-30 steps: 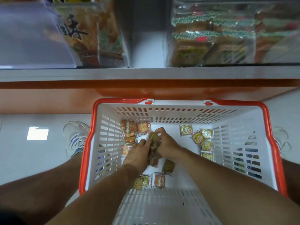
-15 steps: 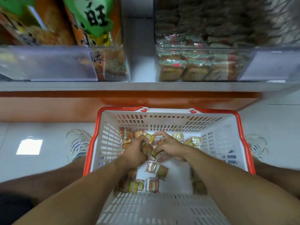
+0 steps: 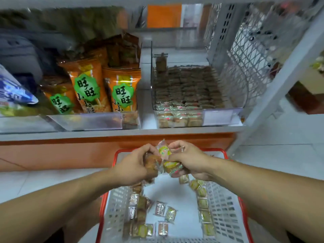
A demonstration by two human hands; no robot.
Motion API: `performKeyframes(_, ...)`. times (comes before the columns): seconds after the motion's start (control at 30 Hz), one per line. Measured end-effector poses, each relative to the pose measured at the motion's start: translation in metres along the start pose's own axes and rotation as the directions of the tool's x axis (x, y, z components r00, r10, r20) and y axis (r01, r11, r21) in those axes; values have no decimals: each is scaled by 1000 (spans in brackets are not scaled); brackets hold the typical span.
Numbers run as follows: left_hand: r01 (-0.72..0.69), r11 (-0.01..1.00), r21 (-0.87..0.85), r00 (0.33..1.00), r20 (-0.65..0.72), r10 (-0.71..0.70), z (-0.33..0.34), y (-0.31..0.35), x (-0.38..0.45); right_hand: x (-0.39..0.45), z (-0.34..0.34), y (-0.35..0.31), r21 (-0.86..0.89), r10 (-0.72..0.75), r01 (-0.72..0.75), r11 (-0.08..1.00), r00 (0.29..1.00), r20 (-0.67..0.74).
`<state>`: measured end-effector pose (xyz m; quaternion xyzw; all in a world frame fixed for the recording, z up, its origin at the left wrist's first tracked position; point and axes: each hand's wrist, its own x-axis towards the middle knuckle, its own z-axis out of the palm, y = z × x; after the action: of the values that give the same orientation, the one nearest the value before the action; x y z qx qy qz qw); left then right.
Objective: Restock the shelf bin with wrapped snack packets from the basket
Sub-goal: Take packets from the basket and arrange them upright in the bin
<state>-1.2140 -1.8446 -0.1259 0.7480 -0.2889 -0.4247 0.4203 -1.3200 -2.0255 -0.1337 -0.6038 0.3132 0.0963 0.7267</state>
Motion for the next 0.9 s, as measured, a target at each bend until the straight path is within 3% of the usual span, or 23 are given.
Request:
performKeyframes(0.1, 74, 949, -306, 997, -1, -78, -7, 43, -22, -38, 3, -32, 25, -172, 175, 984, 981, -94)
performKeyframes(0.2, 164, 762, -627, 985, 59, -164, 3, 73, -30, -66, 1, -56, 13, -389, 399, 917, 900, -196)
performKeyframes(0.3, 228, 575, -786, 974, 178, -143, 19, 96, -27, -76, 0, -68, -45, -539, 546, 836, 805, -248)
performKeyframes(0.37, 218, 518, -827, 976, 196, -98, 28, 106, -20, -74, 1, -74, -40, -583, 598, 800, 761, -283)
performKeyframes(0.5, 117, 530, -840, 991, 130, -14, 34, 119, -12, -68, 1, -86, -35, -623, 643, 765, 726, -292)
performKeyframes(0.7, -5, 541, -841, 1000, -19, -21, 21, 129, -2, -68, -17, -109, -35, -607, 643, 765, 702, -373)
performKeyframes(0.8, -53, 526, -849, 997, -75, -19, 13, 133, -2, -74, -31, -119, 49, -574, 627, 777, 739, -353)
performKeyframes(0.9, -89, 509, -856, 992, -121, -30, 7, 132, -4, -81, -34, -121, 128, -534, 560, 819, 824, -188)
